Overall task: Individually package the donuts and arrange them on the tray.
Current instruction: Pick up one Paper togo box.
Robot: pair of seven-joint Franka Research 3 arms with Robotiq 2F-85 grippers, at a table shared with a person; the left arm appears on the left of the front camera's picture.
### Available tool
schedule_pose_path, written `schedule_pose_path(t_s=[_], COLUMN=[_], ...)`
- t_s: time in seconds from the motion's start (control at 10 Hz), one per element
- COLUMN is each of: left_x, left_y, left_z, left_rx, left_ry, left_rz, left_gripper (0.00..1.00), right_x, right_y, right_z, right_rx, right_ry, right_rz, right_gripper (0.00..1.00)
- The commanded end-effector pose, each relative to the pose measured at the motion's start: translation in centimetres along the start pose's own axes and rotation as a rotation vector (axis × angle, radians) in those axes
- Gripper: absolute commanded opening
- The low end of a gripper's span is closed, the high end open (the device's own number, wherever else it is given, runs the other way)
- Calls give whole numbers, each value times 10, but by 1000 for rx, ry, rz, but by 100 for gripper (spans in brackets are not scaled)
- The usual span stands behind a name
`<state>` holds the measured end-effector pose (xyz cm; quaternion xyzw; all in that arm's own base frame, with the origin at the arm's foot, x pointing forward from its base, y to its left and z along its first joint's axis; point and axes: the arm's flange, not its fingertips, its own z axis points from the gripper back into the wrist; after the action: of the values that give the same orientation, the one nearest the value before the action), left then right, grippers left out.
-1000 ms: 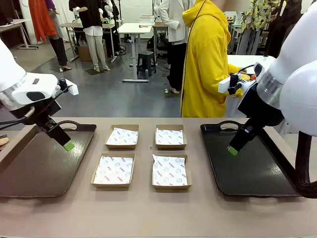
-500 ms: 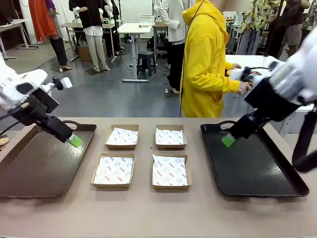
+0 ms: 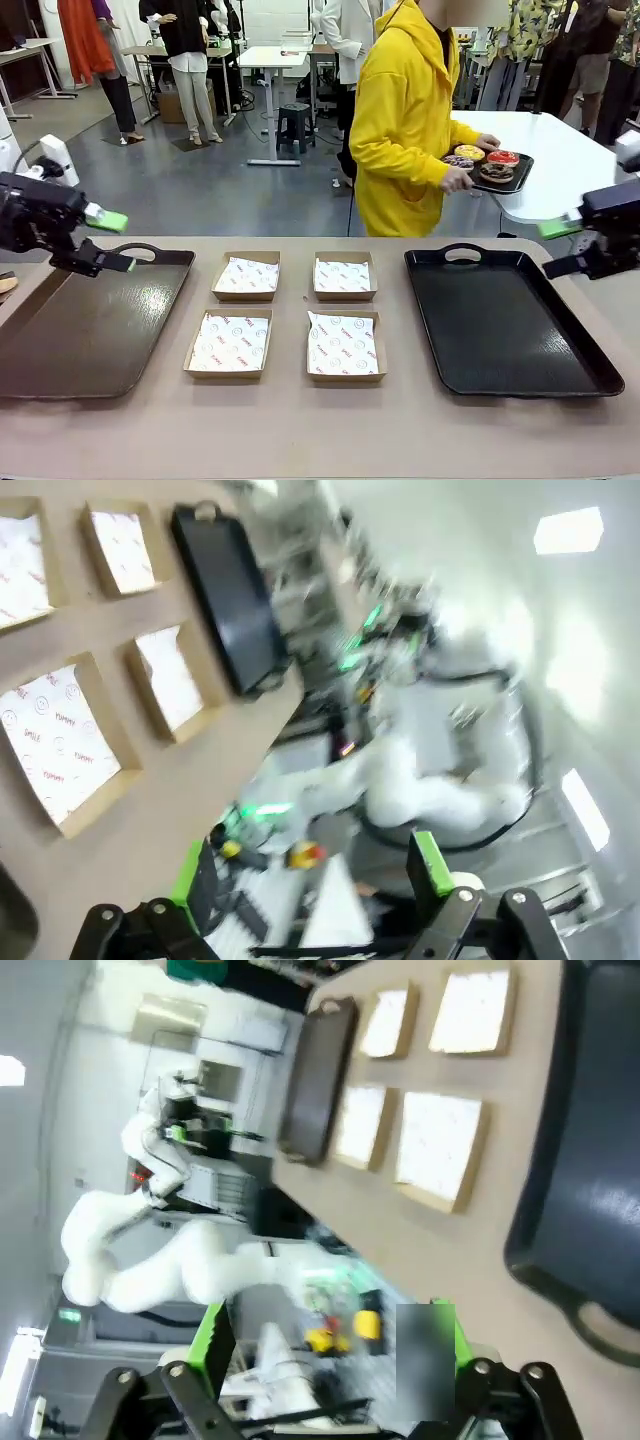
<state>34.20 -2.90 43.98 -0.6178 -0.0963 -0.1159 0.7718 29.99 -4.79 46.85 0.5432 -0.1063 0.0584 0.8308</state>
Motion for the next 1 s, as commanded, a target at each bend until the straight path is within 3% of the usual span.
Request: schedule_pose_path(t_s=[0.0, 0.5, 0.8, 0.9], left_x=[-10, -34, -36, -30], left_y=[19, 39, 36, 46], left_z=[22, 81, 83, 89], left_rx=[-19, 98, 247, 130], left_ry=[-99, -121, -53, -113], left_rz=[149, 218, 195, 208], left_gripper=[100, 100, 100, 100], right_x=[-46, -67, -66, -47], right_y=[-37, -65, -42, -66], right_z=[-14, 37, 30, 60], right_rx=[70, -24, -29, -16], right_ry=[-27, -53, -13, -64], right_rz=[-105, -133, -36, -139], right_gripper=[100, 100, 100, 100])
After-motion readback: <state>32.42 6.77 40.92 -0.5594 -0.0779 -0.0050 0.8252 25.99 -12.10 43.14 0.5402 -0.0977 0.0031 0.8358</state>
